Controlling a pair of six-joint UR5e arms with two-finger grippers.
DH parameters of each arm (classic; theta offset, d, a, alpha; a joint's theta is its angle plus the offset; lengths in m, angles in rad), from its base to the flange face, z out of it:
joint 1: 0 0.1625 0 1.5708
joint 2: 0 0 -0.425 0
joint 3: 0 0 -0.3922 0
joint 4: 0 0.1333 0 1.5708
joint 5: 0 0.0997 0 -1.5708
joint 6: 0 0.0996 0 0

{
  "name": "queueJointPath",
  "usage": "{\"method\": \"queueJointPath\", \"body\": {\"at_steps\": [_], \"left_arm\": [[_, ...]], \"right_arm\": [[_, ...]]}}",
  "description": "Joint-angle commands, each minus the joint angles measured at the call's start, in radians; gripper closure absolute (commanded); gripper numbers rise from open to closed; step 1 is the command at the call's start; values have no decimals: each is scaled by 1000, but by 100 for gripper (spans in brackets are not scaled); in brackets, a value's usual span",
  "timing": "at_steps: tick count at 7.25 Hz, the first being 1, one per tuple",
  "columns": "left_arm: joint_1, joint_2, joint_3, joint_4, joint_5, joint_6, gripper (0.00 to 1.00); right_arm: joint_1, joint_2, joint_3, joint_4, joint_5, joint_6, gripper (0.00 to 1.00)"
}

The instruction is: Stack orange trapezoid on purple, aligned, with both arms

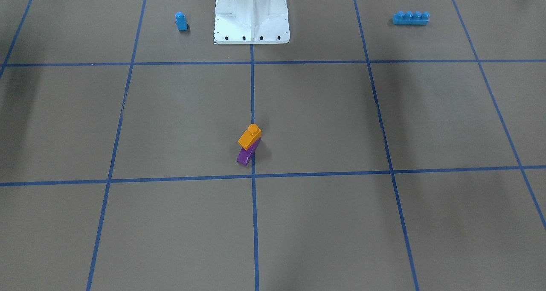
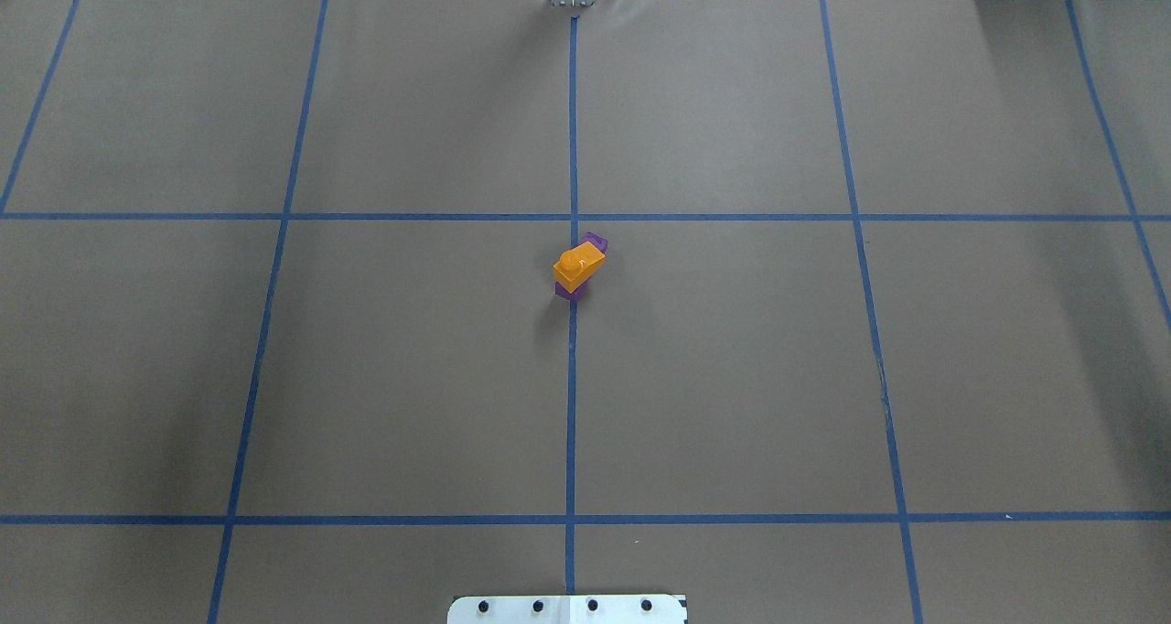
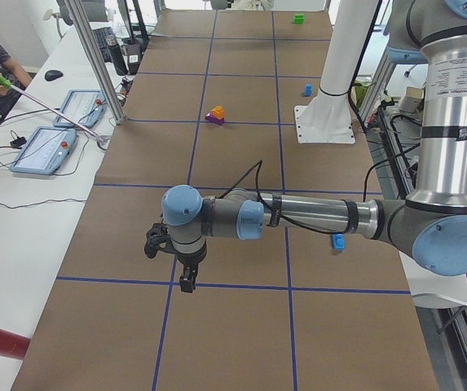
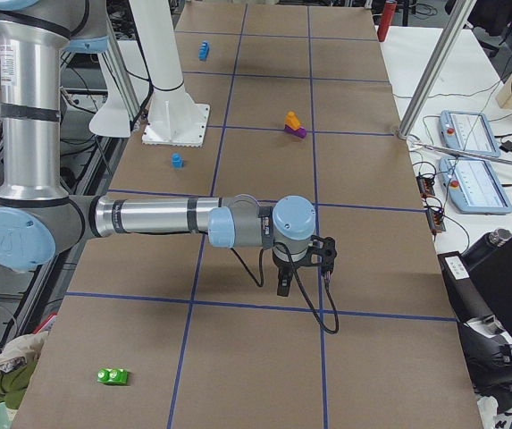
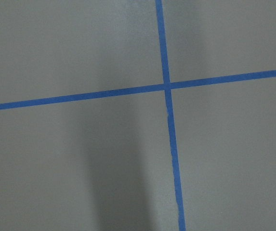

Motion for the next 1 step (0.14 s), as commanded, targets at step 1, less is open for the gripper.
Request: {"method": "queueJointPath", "body": {"at_steps": [1], "left_arm": [[0,3,1,-3,0,1,0]], "right_arm": [[0,2,1,0,0,0,0]]}}
